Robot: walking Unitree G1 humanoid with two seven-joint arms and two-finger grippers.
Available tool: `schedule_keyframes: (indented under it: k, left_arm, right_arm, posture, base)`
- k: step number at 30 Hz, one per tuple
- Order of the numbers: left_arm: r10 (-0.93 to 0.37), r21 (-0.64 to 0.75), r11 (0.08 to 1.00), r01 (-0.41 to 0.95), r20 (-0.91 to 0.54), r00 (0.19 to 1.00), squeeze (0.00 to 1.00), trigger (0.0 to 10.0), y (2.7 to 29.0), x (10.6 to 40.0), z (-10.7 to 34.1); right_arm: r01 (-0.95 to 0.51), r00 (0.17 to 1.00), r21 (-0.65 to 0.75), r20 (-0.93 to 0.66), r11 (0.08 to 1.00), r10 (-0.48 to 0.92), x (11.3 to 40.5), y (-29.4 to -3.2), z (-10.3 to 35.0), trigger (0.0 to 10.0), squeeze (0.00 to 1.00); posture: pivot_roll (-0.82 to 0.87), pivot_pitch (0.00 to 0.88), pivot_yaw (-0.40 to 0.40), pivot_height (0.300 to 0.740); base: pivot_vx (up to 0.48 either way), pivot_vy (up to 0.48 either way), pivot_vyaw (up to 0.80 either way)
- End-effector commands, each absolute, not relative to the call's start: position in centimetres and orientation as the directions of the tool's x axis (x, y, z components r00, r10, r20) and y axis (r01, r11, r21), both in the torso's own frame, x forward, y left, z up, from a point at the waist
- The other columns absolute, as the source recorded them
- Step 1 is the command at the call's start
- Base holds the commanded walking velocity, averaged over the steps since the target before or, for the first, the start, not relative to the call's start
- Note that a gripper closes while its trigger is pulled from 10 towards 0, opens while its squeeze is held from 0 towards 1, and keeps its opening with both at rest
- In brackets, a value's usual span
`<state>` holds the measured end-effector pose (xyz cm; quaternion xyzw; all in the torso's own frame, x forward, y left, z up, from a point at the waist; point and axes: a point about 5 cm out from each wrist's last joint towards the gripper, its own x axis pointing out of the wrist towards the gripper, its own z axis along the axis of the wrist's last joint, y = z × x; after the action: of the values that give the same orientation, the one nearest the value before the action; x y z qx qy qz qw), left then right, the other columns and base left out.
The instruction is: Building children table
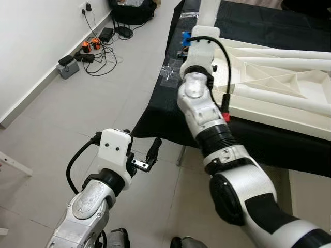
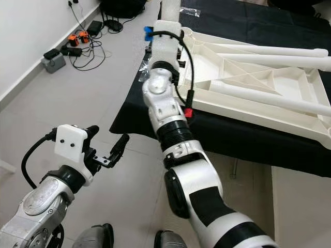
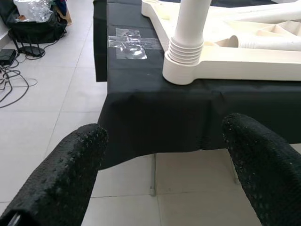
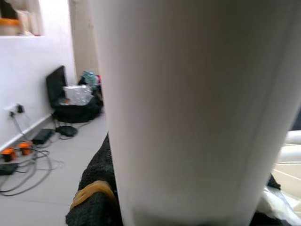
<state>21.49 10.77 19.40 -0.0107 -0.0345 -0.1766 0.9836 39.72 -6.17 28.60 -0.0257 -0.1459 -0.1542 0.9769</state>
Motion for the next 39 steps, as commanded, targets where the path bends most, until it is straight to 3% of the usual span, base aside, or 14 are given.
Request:
schedule_keyframes:
  k: [1,7,15,33,39]
  left_arm:
    - [-0.352,-0.020,0.935,0.353,0.059,0.934,0.00,10.0,10.6,21.5,19.1]
    - [-0.342,-0.017,0.939,0.344,0.058,0.938,0.00,10.0,10.7,21.4,19.0]
    - [-0.339,-0.019,0.940,0.341,0.063,0.939,0.00,10.0,10.7,21.5,19.0]
    - [-0.338,-0.017,0.940,0.340,0.064,0.939,0.00,10.0,10.7,21.5,19.0]
    - [-0.340,-0.014,0.940,0.342,0.068,0.938,0.00,10.0,10.7,21.6,19.1]
  right_arm:
    - [0.395,0.917,-0.099,0.099,0.914,-0.385,40.0,-7.4,24.0,10.0,0.00]
    - [0.444,0.896,-0.108,0.023,0.890,-0.444,39.6,-6.9,22.8,10.0,0.00]
    - [0.371,0.919,-0.010,-0.138,0.929,-0.368,40.0,-5.8,22.6,10.0,0.00]
    - [0.397,0.883,-0.013,-0.267,0.918,-0.386,40.0,-6.5,20.9,10.0,0.00]
    - [0.568,0.781,-0.016,-0.306,0.823,-0.545,39.6,-8.7,19.7,10.0,0.00]
  posture:
    - [0.05,0.178,-0.079,0.740]
    - [0.05,0.178,-0.084,0.740]
    - [0.05,0.176,-0.085,0.740]
    - [0.05,0.179,-0.086,0.740]
    - [0.05,0.181,-0.086,0.740]
  base:
    - [0.000,0.000,0.00]
    - [0.000,0.000,0.00]
    - [0.000,0.000,0.00]
    - [0.000,0.000,0.00]
    - [0.000,0.000,0.00]
